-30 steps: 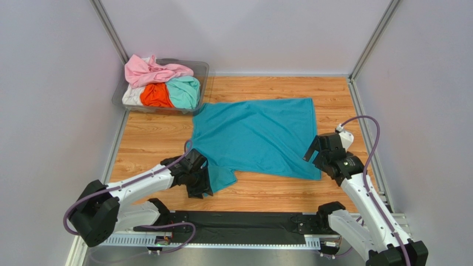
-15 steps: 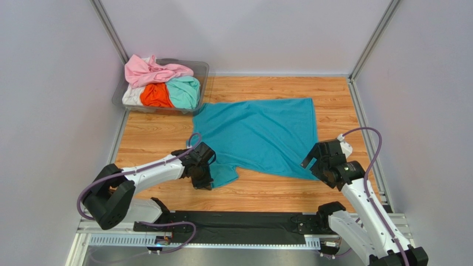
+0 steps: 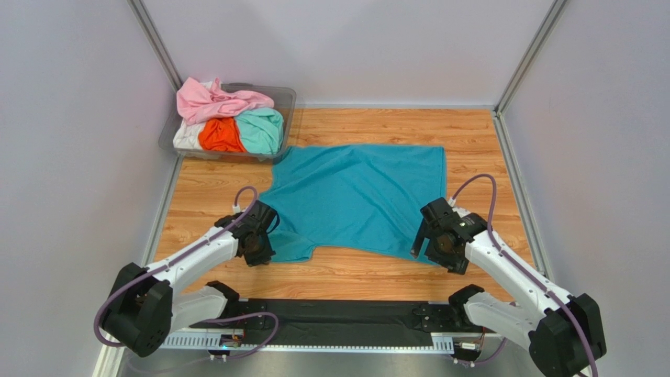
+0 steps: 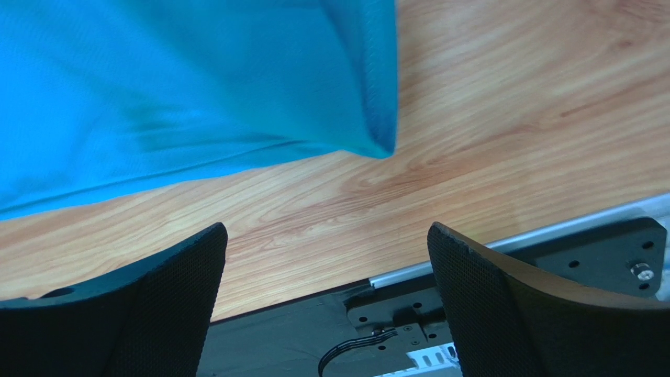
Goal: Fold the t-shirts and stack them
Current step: Flatten the tshirt out
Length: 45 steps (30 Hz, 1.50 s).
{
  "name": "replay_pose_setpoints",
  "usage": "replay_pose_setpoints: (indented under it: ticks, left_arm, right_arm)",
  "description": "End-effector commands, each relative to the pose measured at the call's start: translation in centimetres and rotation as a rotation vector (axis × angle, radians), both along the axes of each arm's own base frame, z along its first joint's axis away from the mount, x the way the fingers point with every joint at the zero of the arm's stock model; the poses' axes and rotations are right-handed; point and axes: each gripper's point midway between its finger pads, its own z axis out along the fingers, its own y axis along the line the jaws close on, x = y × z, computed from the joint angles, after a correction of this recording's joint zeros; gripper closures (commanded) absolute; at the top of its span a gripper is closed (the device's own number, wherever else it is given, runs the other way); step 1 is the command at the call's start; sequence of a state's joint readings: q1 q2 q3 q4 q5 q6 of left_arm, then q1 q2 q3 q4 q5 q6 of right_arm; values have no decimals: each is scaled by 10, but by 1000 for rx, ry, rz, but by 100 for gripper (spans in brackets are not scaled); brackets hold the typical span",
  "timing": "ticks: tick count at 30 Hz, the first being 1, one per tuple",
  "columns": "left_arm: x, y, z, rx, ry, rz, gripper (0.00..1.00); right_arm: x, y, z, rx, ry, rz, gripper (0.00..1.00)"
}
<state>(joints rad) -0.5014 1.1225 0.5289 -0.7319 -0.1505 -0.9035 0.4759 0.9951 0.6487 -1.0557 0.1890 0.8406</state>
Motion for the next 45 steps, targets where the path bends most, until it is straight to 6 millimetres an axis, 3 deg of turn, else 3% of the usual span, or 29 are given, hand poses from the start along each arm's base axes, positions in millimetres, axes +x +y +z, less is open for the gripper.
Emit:
replay_pose_setpoints:
  ticks: [1, 3, 5, 9, 23, 26, 31, 37, 41, 45]
  left_arm:
    - [-5, 13, 2, 56, 1, -23, 100]
    - [-4, 11, 4, 45, -2, -20, 100]
    - [-3, 9, 5, 35, -4, -20, 100]
    - [-2, 8, 6, 33, -5, -19, 100]
    - [4, 3, 7, 31, 15, -13, 100]
    - [5, 2, 8, 30, 17, -10, 100]
    - [10, -1, 12, 22, 4, -13, 100]
    - [18, -5, 21, 11, -21, -22, 100]
    - [24, -6, 28, 8, -50, -22, 100]
    - [37, -9, 51, -5, -126, -33, 100]
  right_arm:
    - [4, -15, 9, -77, -31, -105, 2]
    - [1, -9, -2, -42, -14, -99, 6]
    - [-5, -15, -12, -69, 10, -129, 9]
    - [1, -18, -21, -84, -15, -157, 36]
    - [23, -31, -42, -131, -48, -160, 51]
    - [26, -26, -45, -91, -49, -141, 53]
    - [23, -16, -52, -36, -20, -109, 67]
    - [23, -14, -54, -19, -32, -98, 82]
    - [28, -7, -51, 19, -61, -77, 100]
    - [38, 1, -26, 58, -123, 0, 100]
